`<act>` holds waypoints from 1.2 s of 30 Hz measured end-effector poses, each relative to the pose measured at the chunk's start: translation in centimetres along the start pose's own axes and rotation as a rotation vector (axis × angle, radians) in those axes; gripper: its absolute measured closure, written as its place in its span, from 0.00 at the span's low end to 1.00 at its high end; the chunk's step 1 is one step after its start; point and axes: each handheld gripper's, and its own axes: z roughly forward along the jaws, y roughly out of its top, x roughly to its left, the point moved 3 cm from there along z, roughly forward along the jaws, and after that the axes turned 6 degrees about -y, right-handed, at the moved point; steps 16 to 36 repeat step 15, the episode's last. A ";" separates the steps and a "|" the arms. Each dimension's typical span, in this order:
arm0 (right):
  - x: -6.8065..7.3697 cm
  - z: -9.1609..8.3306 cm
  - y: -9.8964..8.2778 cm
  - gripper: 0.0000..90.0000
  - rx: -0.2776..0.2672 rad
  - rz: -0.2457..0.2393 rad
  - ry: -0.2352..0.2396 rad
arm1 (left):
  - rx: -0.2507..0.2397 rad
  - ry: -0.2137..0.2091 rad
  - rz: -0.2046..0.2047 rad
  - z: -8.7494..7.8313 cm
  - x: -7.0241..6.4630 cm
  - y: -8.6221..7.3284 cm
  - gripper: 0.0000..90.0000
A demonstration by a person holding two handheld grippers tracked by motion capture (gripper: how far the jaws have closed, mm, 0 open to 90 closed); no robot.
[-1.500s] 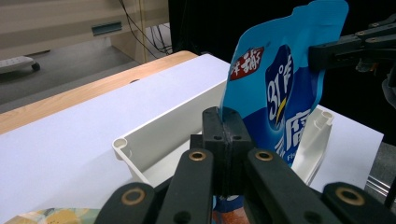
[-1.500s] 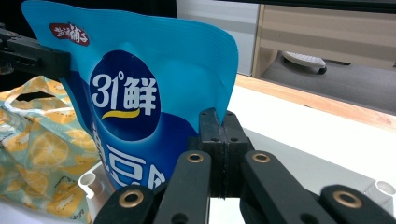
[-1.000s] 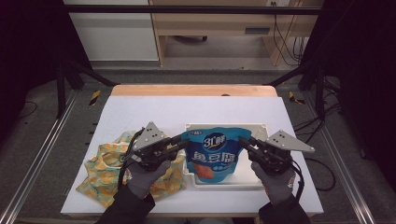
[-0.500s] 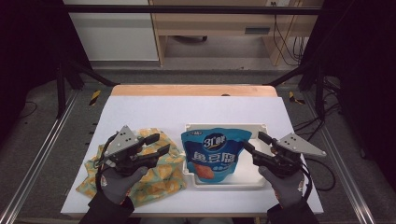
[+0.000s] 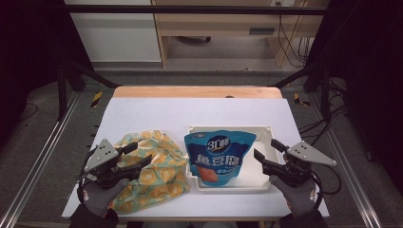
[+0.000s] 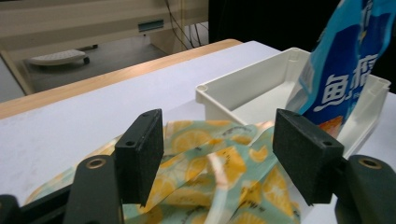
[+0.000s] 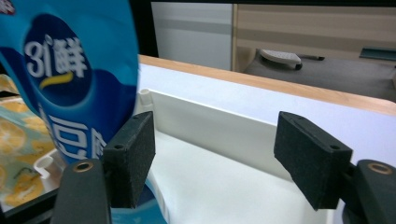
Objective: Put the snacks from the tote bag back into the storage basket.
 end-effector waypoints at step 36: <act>-2.9 0.5 -2.5 0.34 0.040 0.025 -0.099 | 0.003 0.071 -0.063 -1.7 2.8 -3.4 0.35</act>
